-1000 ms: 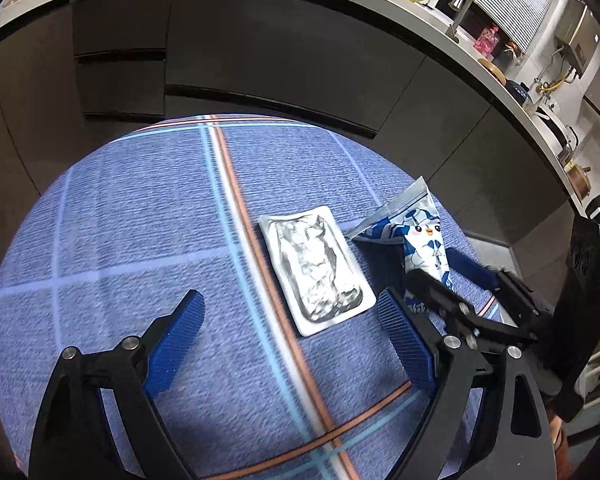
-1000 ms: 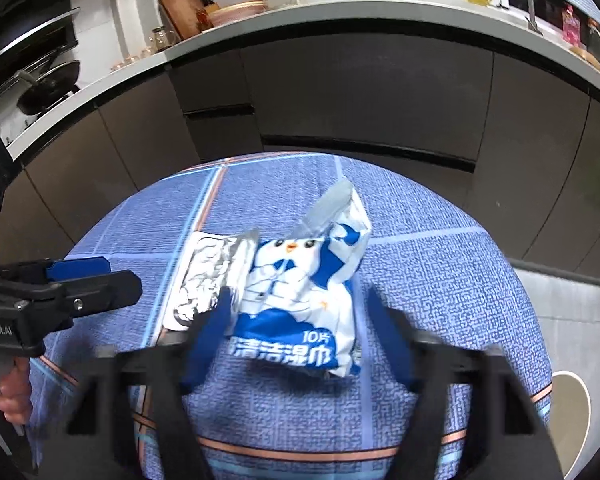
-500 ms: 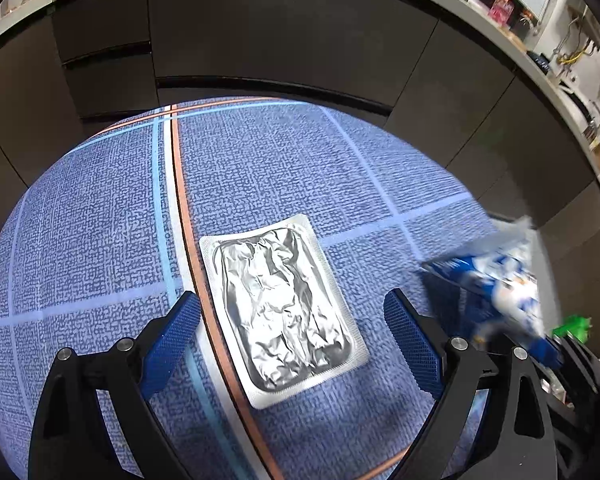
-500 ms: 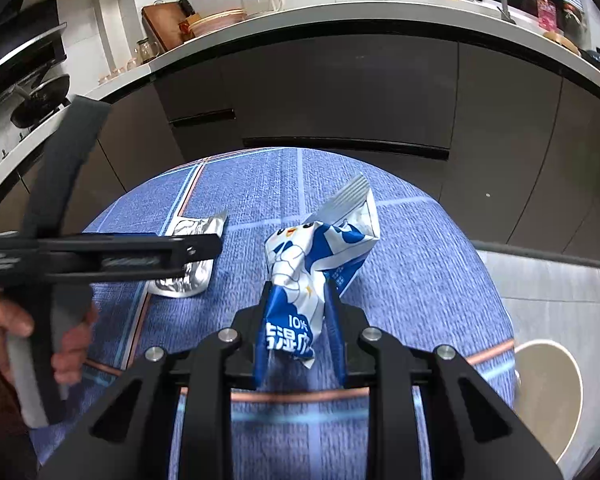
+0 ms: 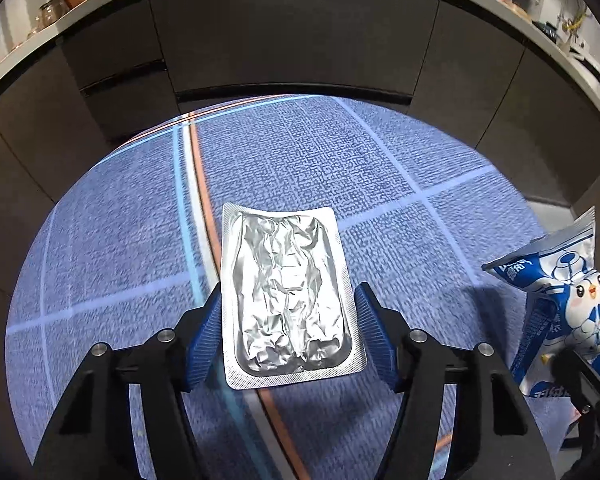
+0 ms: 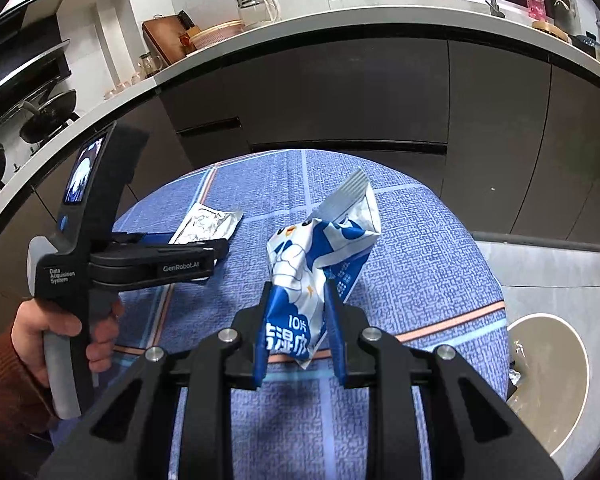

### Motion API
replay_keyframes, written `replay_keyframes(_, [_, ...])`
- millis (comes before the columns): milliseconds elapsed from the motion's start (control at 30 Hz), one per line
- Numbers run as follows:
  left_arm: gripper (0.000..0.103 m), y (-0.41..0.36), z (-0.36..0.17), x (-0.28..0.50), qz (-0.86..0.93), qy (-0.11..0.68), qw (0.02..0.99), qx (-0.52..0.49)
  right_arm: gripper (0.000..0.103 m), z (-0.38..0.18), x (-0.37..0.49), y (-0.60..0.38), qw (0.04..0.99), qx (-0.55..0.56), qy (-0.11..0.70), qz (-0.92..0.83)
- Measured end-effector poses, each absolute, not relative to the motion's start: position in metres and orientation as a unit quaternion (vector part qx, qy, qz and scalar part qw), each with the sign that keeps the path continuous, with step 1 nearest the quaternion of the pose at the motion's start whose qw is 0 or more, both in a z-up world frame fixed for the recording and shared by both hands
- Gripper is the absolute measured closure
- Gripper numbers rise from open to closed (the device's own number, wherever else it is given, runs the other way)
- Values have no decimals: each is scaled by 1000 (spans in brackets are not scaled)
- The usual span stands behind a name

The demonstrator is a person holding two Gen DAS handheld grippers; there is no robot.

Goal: Collect trash
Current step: 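Grasp the blue-white wipe pack with the right gripper while the left grasps the silver foil pack, then lift both held packs and carry them toward the beige bin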

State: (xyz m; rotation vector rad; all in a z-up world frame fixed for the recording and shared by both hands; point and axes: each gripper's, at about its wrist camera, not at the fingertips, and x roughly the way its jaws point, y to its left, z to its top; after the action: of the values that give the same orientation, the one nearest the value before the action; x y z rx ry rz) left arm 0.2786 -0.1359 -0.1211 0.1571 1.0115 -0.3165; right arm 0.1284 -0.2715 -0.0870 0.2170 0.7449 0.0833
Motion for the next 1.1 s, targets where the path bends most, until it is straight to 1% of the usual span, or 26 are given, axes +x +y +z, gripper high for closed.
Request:
replay_keyframes(100, [43,-126,-109,264,-157,469,867,64,79,-80,119,-271,927,103,359,45])
replay_keyframes(200, [43,-117,-91,245,-165,450,876,54,83,-74,109,-269,928,100,354,50])
replay_keyframes(300, [42,-112,-76,223,-171,439,881,46,90,-66,98,-265,931,97,347,58])
replay_keyframes(400, [42,-109,-65,204,-172,428,886,41,91,-58,86,-262,935,92,337,63])
replay_keyframes(867, [42,-129,-28,139,-216,398,891,29,92,-27,36,-278,949,106,295,42])
replay_keyframes(1100, [42,-155,-24,129,-239,392,888,42,92,-23,18,-296,951,117,284,17])
